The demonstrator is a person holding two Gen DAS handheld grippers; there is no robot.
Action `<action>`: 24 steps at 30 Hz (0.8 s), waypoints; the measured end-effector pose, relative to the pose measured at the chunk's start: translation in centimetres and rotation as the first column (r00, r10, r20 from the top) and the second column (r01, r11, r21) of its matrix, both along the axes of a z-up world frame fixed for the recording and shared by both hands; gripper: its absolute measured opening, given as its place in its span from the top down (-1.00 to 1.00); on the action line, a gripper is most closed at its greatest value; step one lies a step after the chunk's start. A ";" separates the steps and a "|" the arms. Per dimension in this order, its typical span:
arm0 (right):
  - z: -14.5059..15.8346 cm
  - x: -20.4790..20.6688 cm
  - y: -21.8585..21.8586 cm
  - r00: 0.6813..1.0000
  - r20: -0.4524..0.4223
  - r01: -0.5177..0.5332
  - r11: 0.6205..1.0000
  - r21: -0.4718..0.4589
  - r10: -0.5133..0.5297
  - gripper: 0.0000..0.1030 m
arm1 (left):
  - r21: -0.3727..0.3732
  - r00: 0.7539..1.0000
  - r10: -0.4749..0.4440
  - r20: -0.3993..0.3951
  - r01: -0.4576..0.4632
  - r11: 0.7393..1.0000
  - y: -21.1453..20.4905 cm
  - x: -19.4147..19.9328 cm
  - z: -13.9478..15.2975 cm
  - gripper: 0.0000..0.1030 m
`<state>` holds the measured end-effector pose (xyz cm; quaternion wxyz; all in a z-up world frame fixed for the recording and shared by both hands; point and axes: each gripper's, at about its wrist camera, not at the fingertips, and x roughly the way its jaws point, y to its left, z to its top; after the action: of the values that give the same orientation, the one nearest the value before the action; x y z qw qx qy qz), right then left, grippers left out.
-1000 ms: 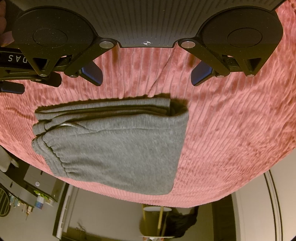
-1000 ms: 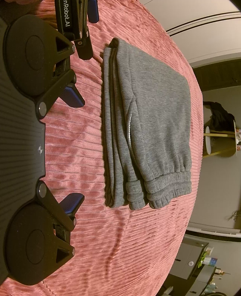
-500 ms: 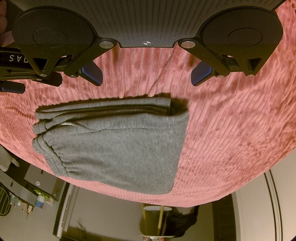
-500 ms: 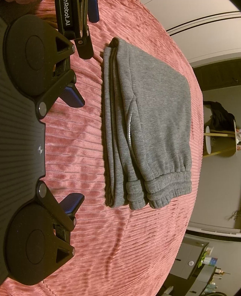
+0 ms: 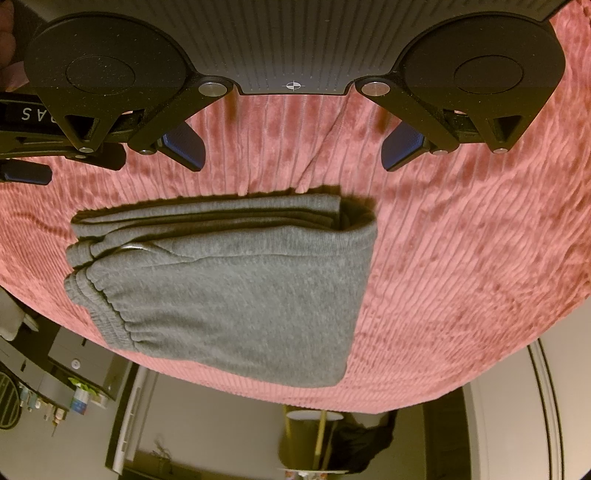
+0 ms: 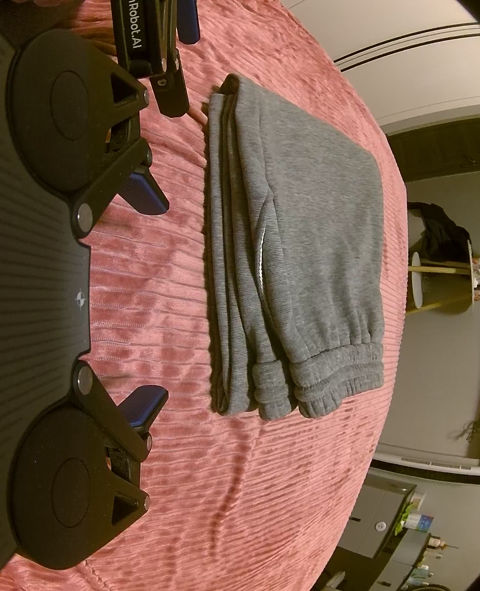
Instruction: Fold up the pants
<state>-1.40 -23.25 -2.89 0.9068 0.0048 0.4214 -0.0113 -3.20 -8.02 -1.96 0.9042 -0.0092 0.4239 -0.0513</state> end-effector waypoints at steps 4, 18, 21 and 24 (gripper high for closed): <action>0.0 0.0 0.0 1.000 -0.002 0.000 1.000 -0.001 0.000 -0.92 | 0.001 1.000 0.001 -0.004 -0.001 1.000 -0.1 0.0 0.0 -1.00; 0.0 0.0 0.0 1.000 -0.003 0.001 1.000 0.001 -0.001 -0.92 | -0.037 0.999 0.040 -0.038 -0.041 0.998 0.8 0.5 -0.3 -1.00; -0.1 0.0 0.0 1.000 -0.005 0.001 1.000 0.001 -0.001 -0.92 | -0.023 0.999 0.026 -0.033 -0.027 0.999 0.5 0.4 -0.3 -1.00; -0.1 0.0 -0.1 1.000 -0.005 0.001 1.000 0.002 0.000 -0.92 | -0.014 1.000 0.017 -0.023 -0.017 1.000 0.3 0.4 -0.3 -1.00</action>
<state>-1.38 -23.32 -2.96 0.9058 0.0057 0.4236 -0.0112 -2.85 -7.72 -2.21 0.8997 -0.0200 0.4335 -0.0465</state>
